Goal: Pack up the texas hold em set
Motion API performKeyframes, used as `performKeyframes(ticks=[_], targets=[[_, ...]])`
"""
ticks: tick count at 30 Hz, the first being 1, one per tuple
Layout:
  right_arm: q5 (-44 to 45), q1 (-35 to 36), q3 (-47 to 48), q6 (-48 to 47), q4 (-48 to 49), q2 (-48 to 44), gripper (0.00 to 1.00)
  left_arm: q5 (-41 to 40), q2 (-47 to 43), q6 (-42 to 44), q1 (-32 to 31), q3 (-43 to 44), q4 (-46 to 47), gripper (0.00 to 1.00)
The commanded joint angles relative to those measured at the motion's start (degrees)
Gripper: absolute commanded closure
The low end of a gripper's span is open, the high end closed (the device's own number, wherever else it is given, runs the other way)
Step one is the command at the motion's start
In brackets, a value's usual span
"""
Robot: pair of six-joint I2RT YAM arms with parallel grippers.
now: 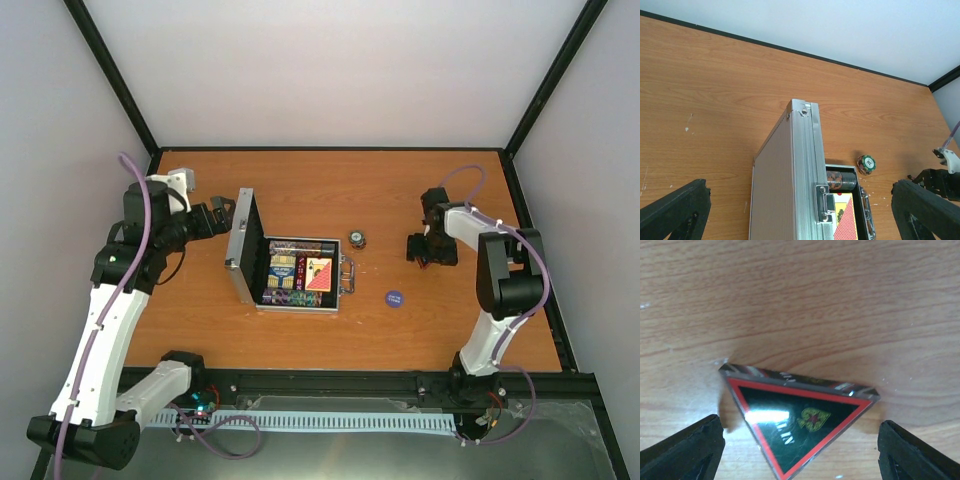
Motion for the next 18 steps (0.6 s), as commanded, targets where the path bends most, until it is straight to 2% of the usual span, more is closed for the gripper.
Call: performKeyframes(ticks=[1,7,18], targets=[[0.7,-1.8,1.5,-4.8,0.3,2.0,0.16,-0.4,-0.3,-0.6,0.3,0.9,-0.2,0.00],[0.8,-2.4,2.6,-6.8,-0.1,4.3,0.17,-0.1,-0.1,-0.8,0.3,0.9,0.1,0.00],[0.0,-2.6,3.3,-7.3,-0.8,5.8,0.30,0.2,0.3,-1.0,0.3,0.8,0.5,0.00]])
